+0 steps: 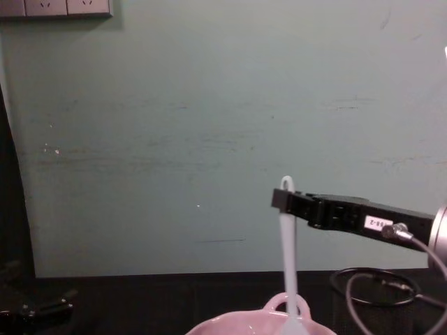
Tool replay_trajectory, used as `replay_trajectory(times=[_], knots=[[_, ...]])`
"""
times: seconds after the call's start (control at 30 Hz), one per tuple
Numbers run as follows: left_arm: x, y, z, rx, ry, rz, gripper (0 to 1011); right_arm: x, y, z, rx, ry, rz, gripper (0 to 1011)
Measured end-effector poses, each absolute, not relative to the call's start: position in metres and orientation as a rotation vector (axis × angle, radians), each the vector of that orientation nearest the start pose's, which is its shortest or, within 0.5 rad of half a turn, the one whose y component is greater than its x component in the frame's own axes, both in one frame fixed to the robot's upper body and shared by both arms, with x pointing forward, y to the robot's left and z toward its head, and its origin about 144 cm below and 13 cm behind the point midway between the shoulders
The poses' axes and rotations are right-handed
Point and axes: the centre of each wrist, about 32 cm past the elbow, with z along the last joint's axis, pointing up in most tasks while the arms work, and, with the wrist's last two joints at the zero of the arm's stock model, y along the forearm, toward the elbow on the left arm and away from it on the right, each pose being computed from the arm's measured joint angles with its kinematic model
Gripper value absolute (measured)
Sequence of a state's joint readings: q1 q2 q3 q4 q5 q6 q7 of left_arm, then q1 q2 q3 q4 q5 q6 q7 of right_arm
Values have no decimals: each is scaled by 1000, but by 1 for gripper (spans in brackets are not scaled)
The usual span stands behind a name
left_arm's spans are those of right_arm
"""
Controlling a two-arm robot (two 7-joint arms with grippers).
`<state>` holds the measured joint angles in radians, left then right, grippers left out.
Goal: Use the one hand to pick up the spoon and stir the clear water in the bowl.
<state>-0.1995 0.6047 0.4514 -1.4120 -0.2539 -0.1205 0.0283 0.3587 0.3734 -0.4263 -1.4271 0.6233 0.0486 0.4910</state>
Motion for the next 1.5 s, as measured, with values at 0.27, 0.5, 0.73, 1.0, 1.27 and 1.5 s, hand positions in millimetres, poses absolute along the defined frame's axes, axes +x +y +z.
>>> replay_trajectory(times=[0.27, 0.5, 0.73, 1.0, 1.27, 1.5], knots=[[489, 310, 1140, 304, -285, 1248, 1011, 521, -201, 1196, 130, 117, -645, 110], [489, 310, 1140, 304, -285, 1248, 1011, 532, -175, 1194, 138, 127, -612, 110], [489, 310, 1140, 304, -285, 1248, 1011, 550, -161, 1193, 142, 125, -630, 110], [489, 310, 1140, 304, -285, 1248, 1011, 565, -172, 1194, 153, 111, -705, 110], [489, 310, 1140, 304, -285, 1248, 1011, 569, -208, 1195, 160, 100, -801, 110], [489, 310, 1140, 305, -285, 1248, 1011, 556, -224, 1195, 135, 95, -811, 110]])
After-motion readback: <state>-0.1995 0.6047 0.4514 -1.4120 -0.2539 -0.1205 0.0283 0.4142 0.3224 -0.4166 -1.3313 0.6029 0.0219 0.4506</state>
